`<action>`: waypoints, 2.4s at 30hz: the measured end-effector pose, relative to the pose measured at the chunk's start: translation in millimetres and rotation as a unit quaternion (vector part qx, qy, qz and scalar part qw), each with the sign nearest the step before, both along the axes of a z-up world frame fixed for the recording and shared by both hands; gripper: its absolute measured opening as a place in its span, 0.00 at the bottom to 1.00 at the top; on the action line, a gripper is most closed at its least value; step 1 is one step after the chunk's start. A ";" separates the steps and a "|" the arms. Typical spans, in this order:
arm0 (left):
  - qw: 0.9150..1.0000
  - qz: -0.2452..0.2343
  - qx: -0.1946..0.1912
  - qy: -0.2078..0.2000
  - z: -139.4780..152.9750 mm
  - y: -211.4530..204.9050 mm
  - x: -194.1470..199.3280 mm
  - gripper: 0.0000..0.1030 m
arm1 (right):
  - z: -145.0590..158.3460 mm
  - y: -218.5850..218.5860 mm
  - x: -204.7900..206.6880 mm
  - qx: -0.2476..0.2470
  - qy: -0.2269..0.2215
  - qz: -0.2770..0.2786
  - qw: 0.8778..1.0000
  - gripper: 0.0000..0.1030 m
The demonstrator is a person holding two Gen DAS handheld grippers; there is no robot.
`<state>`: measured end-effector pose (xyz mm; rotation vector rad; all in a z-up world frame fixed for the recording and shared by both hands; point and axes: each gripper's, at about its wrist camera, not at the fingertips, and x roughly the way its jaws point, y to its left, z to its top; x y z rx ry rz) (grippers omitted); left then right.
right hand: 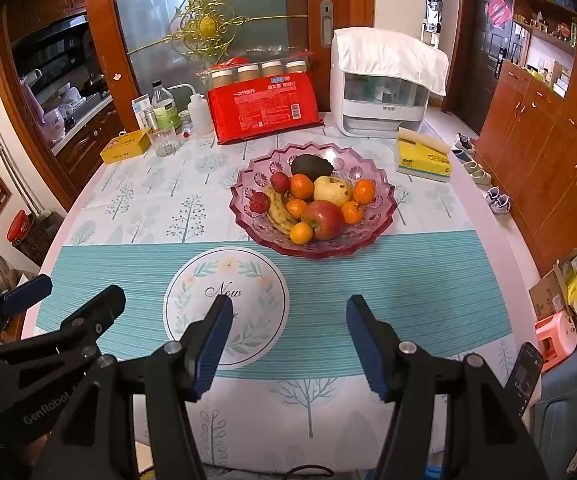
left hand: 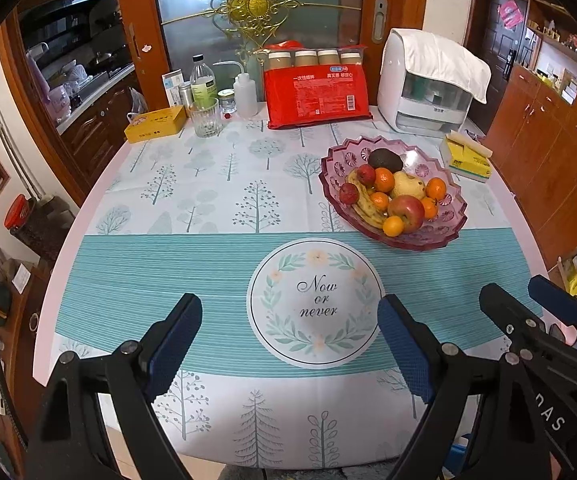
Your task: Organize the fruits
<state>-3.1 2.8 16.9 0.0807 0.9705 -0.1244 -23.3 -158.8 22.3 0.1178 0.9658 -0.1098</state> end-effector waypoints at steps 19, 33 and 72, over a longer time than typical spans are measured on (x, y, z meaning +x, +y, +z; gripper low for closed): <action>1.000 0.001 0.000 0.002 -2.2 1.3 -1.5 0.86 | -0.4 -1.8 -0.2 0.000 0.002 0.002 1.000 0.58; 1.000 0.001 -0.002 0.005 -4.6 1.3 -4.5 0.86 | -2.0 -3.2 -1.8 0.004 0.004 -0.001 1.000 0.58; 1.000 0.004 -0.003 0.016 -5.7 4.1 -4.9 0.86 | -7.8 2.2 -1.7 0.004 0.015 -0.001 1.000 0.58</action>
